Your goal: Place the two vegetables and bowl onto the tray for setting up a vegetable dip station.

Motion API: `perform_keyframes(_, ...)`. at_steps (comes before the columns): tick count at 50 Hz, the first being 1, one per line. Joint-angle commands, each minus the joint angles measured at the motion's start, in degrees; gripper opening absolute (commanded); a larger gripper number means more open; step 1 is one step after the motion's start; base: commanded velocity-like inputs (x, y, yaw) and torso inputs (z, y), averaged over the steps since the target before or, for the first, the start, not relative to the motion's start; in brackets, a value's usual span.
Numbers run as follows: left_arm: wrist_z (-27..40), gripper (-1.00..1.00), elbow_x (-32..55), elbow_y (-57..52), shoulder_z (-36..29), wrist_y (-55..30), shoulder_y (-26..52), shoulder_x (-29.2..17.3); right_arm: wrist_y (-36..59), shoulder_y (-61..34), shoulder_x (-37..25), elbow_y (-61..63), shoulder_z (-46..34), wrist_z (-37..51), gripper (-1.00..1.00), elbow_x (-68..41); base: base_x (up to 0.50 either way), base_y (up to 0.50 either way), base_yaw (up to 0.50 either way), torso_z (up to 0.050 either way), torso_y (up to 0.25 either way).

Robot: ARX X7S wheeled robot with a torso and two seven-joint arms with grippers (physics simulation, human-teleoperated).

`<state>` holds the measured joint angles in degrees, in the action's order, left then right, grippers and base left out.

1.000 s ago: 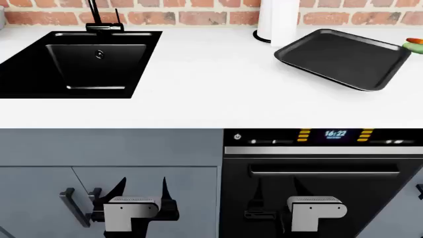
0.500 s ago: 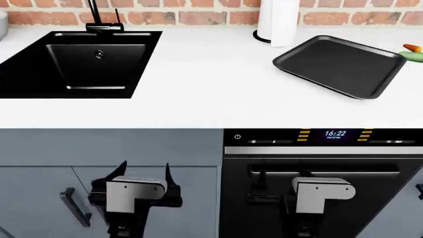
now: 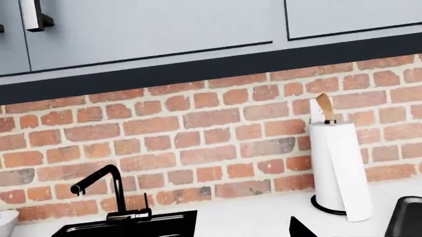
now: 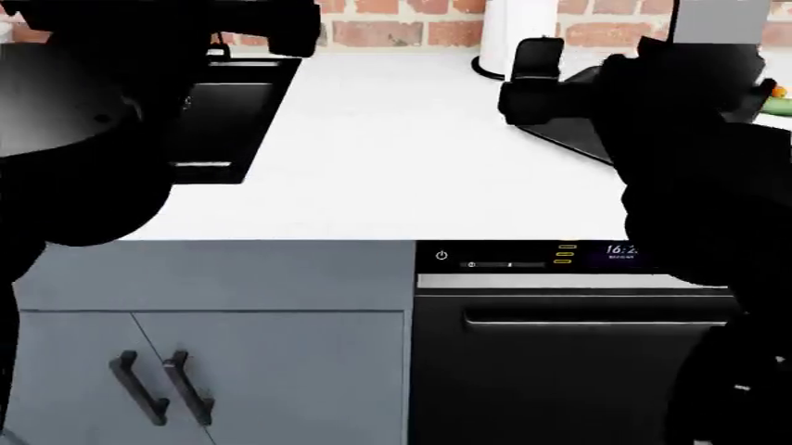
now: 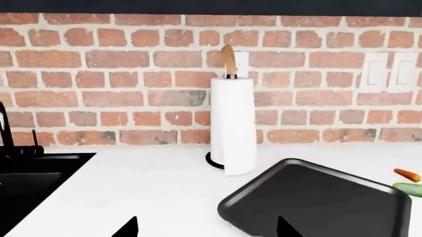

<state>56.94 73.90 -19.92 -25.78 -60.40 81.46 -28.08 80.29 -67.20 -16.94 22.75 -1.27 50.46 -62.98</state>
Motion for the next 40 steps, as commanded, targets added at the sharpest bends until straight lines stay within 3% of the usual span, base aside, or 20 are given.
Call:
perform_keyframes(1, 12.6, 1.0, 28.9, 7.7, -3.5, -1.4, 17.3, -6.8, 6.2, -16.0, -8.1, -8.9, -0.9, 11.2, 1.0, -19.4, 0.0, -0.5, 0.0, 0.0, 0.0)
perform_keyframes(7, 10.8, 1.0, 27.5, 8.4, -3.8, -1.8, 16.5, -7.7, 3.5, -16.9, -10.0, -9.1, -3.9, 5.8, 1.0, -15.1, 0.0, -0.5, 0.0, 0.0, 0.0)
perform_keyframes(20, 10.6, 1.0, 26.7, 9.0, -3.4, -1.1, 16.5, -8.7, 0.0, -16.2, -10.8, -8.9, -3.9, 3.5, 1.0, -15.2, 0.01, -0.5, 0.0, 0.0, 0.0)
perform_keyframes(40, 10.1, 1.0, 25.9, 9.1, -3.4, -0.7, 16.7, -9.4, -1.0, -16.9, -12.1, -8.5, -5.5, 2.8, 1.0, -15.1, 0.39, -0.32, 0.0, 0.0, 0.0)
